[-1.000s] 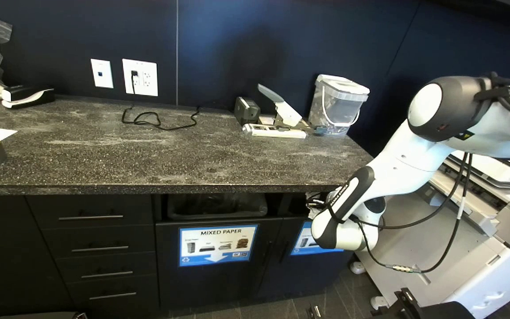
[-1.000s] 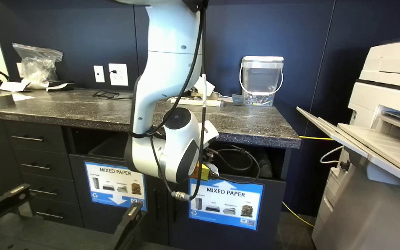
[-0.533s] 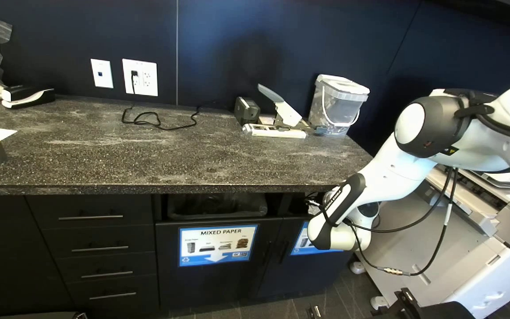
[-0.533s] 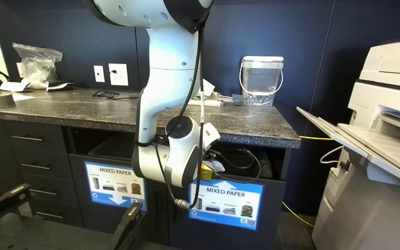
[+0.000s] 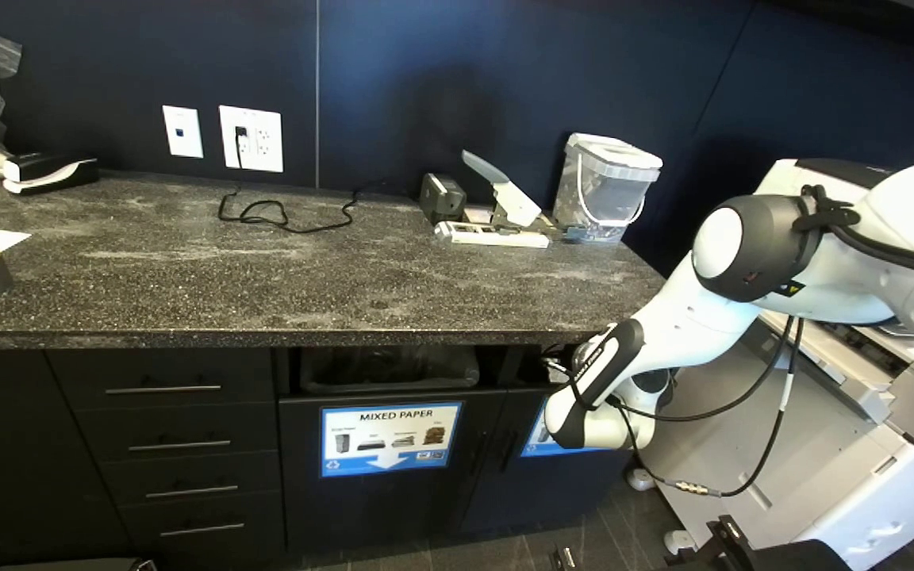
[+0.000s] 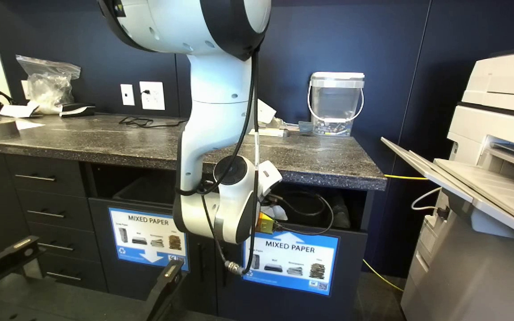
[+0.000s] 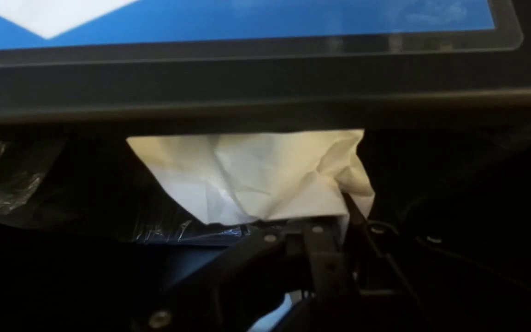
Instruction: Pick up the papers from the counter and throw them in the bin
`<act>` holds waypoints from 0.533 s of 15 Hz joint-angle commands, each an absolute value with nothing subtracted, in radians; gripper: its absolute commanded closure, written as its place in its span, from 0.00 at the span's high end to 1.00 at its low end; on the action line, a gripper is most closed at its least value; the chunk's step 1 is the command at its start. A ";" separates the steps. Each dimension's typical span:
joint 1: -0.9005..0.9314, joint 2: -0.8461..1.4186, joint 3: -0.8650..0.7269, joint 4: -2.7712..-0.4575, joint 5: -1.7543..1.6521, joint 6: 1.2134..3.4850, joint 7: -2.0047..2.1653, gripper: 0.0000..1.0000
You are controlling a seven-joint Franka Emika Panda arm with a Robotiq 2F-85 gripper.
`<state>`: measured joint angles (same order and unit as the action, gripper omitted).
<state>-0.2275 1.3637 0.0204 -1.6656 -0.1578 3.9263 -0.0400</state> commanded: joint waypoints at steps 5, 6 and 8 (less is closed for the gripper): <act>-0.200 1.396 -0.012 -1.612 -0.139 3.937 -0.018 0.76; -0.203 1.389 -0.013 -1.618 -0.143 3.932 -0.016 0.82; -0.203 1.383 -0.014 -1.626 -0.144 3.920 -0.014 0.98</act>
